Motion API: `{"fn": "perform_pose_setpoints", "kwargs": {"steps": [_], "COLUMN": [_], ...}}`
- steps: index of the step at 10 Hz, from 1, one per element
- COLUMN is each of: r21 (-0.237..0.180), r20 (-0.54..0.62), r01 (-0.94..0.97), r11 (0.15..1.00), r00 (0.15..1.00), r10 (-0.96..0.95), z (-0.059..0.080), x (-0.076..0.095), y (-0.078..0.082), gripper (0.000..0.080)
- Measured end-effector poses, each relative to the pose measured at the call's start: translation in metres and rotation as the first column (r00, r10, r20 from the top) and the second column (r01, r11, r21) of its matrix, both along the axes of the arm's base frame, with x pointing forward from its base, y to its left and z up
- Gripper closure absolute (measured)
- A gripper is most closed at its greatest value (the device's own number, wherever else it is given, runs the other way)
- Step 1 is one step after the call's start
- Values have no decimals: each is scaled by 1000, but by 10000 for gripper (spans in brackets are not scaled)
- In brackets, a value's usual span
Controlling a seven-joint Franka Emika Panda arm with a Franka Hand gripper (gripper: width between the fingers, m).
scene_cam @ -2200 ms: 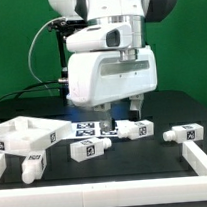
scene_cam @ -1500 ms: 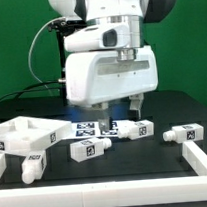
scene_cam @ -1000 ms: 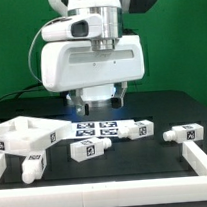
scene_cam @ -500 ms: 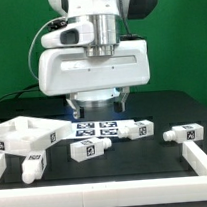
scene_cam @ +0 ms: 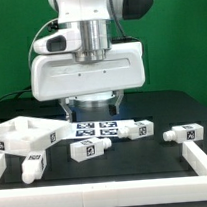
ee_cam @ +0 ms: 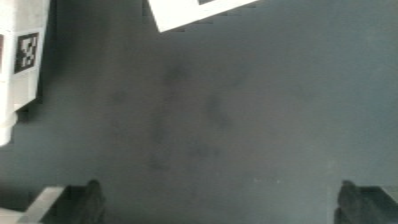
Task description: Assemble one leg
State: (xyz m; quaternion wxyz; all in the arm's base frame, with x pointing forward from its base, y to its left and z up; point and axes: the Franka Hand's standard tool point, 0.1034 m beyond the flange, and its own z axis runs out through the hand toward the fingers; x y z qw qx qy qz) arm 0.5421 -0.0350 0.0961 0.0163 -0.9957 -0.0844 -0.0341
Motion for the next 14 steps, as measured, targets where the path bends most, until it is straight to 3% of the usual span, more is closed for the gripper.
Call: {"fn": "perform_pose_setpoints", "kwargs": {"steps": [4,5,8,10,14], "r21": [52,70,70,66,43], "r20": [-80,22,19,-53,-41], "r01": [452,474,481,582,577], "r11": [890,878,874,811,815], "r00": [891,879,875,813,816], "r10": [-448,-476,-484,-580,-576], "z": [-18,-14,-17,-47,-84], "x": [-23,-14,-18,-48,-56], "y": [-12,-16,-15,-26,-25], "gripper": [150,150,150,150,150]}}
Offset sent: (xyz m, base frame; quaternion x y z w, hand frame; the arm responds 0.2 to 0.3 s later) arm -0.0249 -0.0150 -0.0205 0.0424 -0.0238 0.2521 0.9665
